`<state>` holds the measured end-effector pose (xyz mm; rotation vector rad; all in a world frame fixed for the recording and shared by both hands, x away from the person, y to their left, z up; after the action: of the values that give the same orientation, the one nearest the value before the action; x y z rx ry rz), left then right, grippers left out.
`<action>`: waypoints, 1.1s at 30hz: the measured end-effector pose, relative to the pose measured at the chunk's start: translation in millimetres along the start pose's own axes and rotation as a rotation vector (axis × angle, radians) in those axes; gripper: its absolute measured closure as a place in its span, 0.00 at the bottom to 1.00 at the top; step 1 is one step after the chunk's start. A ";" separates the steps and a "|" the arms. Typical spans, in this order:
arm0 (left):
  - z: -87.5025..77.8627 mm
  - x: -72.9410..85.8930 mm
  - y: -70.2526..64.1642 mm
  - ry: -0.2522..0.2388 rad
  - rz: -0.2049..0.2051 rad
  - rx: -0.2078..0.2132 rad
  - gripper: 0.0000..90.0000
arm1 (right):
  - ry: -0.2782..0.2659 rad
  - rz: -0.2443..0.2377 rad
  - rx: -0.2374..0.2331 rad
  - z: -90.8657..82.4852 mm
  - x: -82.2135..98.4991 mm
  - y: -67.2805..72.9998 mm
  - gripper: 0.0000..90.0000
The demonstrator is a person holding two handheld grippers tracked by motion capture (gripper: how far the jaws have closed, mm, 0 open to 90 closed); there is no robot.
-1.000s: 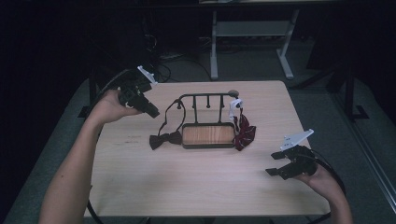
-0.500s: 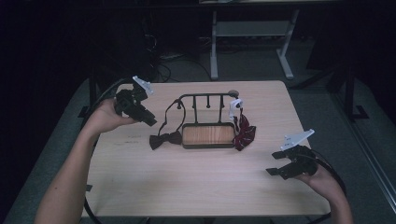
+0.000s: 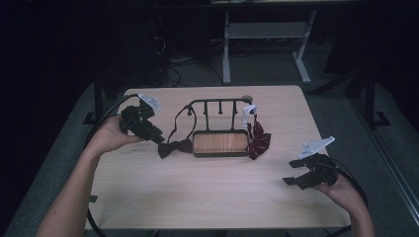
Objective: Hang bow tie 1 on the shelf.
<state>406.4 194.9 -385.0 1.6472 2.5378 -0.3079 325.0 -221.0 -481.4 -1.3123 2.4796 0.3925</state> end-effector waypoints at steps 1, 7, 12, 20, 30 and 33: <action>1.3 1.1 -0.3 -0.002 -0.001 -0.001 0.69 | -0.001 -0.001 0.002 -0.1 0.1 -0.4 0.34; 8.8 7.5 -3.1 -0.004 -0.005 -0.001 0.66 | -0.004 0.000 0.001 0.3 0.4 -0.4 0.34; 15.4 13.5 -5.2 -0.008 -0.010 -0.003 0.62 | -0.004 0.002 0.002 -0.3 0.9 -0.8 0.34; 25.1 21.5 -10.8 -0.024 -0.008 -0.001 0.61 | -0.003 -0.001 0.007 -0.9 1.2 -1.5 0.34; 33.3 25.8 -18.7 -0.033 -0.012 -0.009 0.55 | -0.005 0.014 0.007 -2.2 2.7 -2.2 0.33; 36.5 28.2 -19.6 -0.037 -0.015 -0.014 0.53 | -0.008 0.005 0.010 -2.7 2.8 -3.1 0.33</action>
<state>376.1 204.2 -423.9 1.6030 2.5203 -0.3178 325.7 -225.8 -480.3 -1.2987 2.4758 0.3853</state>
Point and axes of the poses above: each handheld gripper's, and its own axes: z roughly forward along the jaws, x roughly out of its underside, y roughly to its left, the point moved 9 cm from there along z, roughly forward along the jaws, and after that the axes turned 14 degrees about y, right-handed, at the moved point
